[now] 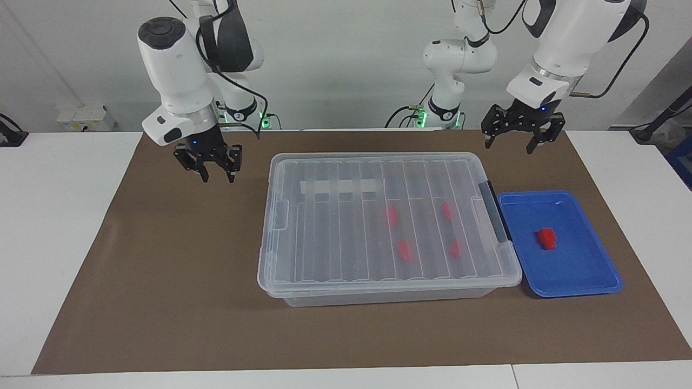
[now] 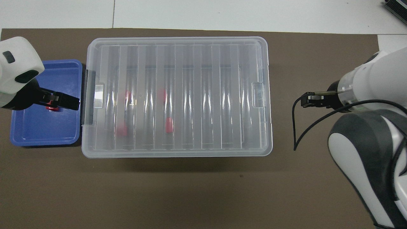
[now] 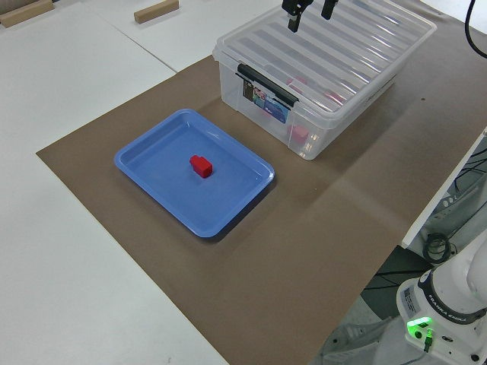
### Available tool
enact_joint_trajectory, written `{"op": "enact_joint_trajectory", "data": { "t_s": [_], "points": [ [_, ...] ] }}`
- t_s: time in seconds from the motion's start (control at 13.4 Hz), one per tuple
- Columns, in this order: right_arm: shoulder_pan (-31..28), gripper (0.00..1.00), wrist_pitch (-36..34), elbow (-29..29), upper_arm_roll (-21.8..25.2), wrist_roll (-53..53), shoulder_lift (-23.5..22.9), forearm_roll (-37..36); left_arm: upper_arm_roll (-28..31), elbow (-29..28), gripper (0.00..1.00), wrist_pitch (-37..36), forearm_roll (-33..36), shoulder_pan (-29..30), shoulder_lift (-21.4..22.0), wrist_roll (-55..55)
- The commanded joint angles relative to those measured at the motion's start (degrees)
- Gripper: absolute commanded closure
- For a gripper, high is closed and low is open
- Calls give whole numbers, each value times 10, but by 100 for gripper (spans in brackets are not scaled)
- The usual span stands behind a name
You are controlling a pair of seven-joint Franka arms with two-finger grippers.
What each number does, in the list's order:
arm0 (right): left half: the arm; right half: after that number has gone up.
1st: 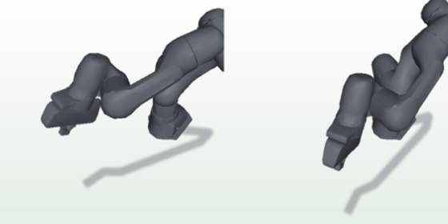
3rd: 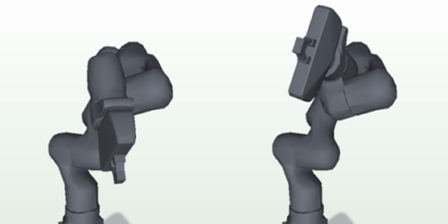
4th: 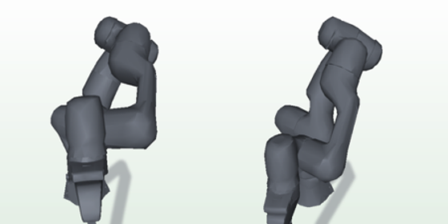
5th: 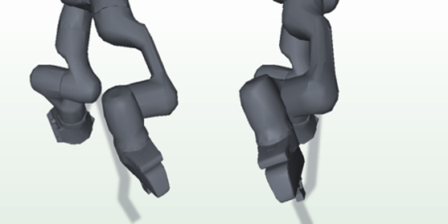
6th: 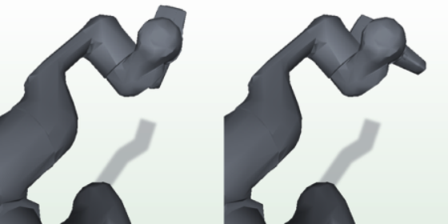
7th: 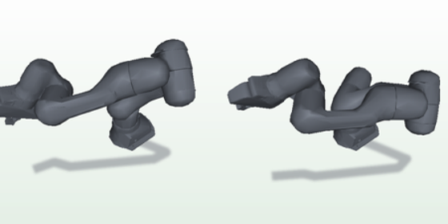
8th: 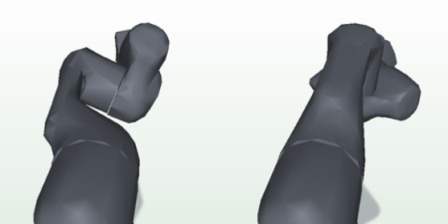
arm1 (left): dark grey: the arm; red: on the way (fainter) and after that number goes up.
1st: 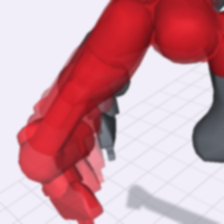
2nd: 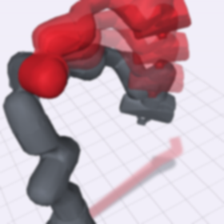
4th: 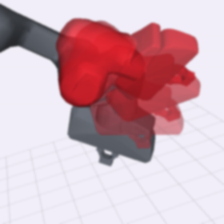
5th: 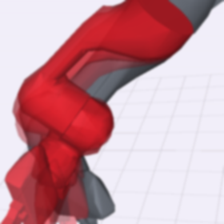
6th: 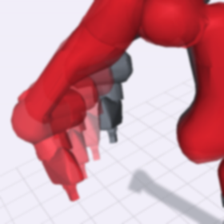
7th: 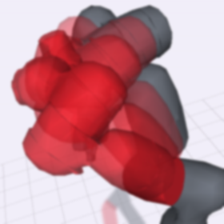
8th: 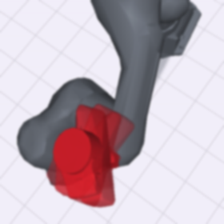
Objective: Place red block in blue tray from box
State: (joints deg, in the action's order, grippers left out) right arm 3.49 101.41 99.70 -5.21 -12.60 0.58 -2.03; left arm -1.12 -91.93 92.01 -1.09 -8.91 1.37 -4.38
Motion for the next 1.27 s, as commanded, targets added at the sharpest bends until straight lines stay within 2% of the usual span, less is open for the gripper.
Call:
{"op": "enact_joint_trajectory", "data": {
  "t_s": [0.0, 0.22, 0.52, 0.74, 1.19],
  "points": [
    [-18, 1, -58, -60, 1, -6, -4, 16, 9, -16, 0, -5, 14, -9, 13, 5],
    [-32, 1, -79, -98, 1, -6, -15, 20, 10, -16, 0, -4, 14, 1, 12, 5],
    [-41, 1, -97, -53, 2, 0, 18, 31, 10, -16, 0, -4, 14, 5, 12, 5],
    [-39, 1, -80, -53, 2, 15, 15, 19, 10, -16, 0, -4, 14, 5, 12, 5],
    [-38, 0, -90, -53, 1, 9, 17, 15, 10, -16, 0, -4, 14, 5, 12, 5]
  ]
}}
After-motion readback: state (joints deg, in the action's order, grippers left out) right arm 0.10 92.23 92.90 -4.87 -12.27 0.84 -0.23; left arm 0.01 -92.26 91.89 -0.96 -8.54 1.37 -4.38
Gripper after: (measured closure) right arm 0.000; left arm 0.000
